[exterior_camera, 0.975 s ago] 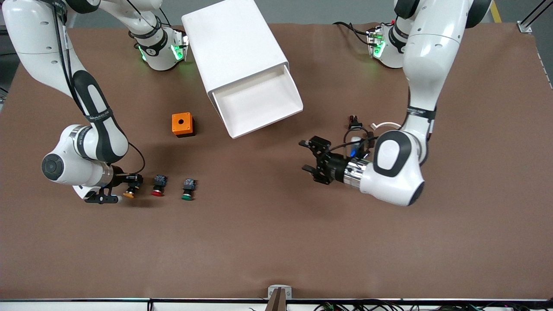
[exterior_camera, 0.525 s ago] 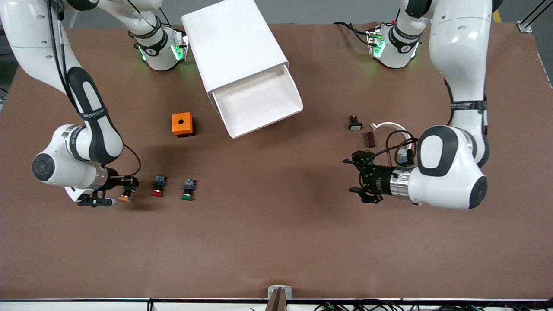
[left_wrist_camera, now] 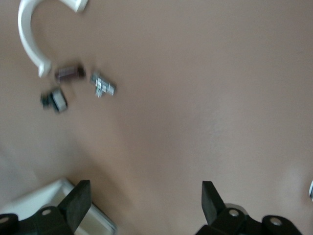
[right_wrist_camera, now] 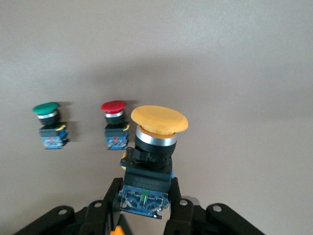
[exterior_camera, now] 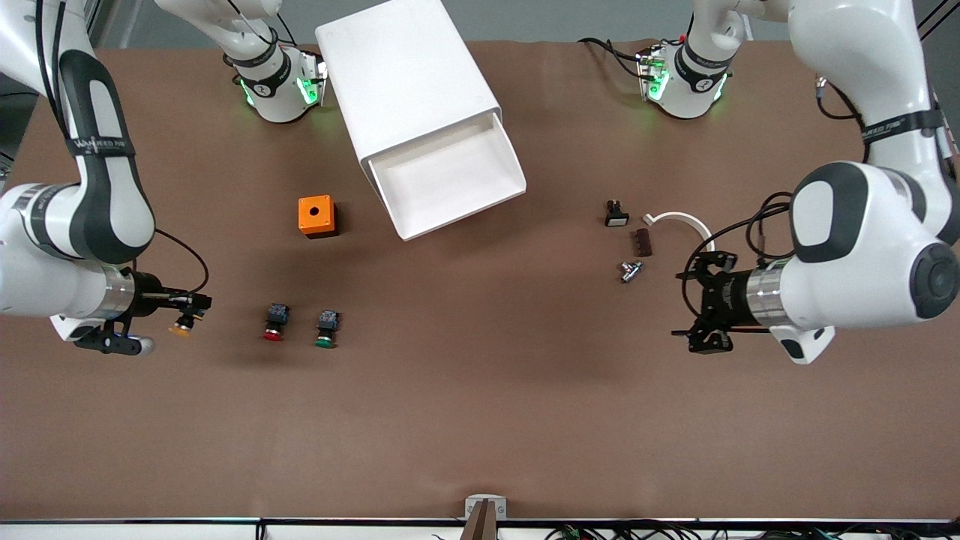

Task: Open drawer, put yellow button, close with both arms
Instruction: 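Carry the yellow button to the drawer while the left gripper withdraws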

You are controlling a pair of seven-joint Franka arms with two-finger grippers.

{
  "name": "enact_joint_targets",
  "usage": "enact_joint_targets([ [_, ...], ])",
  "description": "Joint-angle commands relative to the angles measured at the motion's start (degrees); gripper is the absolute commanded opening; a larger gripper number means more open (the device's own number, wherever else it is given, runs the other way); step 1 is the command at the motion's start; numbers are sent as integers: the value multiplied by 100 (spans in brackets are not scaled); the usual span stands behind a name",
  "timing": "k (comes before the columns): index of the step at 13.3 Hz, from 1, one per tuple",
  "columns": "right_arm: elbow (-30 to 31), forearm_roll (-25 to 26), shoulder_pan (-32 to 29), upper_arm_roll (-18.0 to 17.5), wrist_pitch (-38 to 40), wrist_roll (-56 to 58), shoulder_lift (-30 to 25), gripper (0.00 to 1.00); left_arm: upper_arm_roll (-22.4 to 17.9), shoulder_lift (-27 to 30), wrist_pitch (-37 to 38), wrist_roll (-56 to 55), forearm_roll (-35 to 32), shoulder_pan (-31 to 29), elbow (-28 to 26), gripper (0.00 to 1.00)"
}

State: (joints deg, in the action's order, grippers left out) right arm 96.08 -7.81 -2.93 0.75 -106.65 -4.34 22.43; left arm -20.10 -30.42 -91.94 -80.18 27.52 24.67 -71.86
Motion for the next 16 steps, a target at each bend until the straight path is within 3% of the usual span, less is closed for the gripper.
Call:
enact_joint_targets([
  [1, -80, -45, 450, 21, 310, -1091, -326, 0, 15, 334, 106, 582, -684, 81, -101, 99],
  [3, -239, -11, 766, 21, 574, -1778, -484, 0, 59, 449, 133, 879, -1150, 108, -118, 99],
  [6, -633, 796, 1355, 4, 1214, -2708, -828, 0, 68, 449, 474, 2493, -1310, 126, -136, 99],
  [9, -960, 746, 1891, -5, 1665, -4105, -950, 0, 191, 502, 493, 3349, -1337, 125, -197, 99],
  [11, -908, 484, 2208, 4, 1735, -5133, -1091, 0, 244, 546, 502, 3377, -1354, 222, -241, 99],
  [16, -837, -860, 2674, 13, 1403, -7270, -1180, 0, 603, 766, 493, 3824, -1748, 354, -522, 99],
])
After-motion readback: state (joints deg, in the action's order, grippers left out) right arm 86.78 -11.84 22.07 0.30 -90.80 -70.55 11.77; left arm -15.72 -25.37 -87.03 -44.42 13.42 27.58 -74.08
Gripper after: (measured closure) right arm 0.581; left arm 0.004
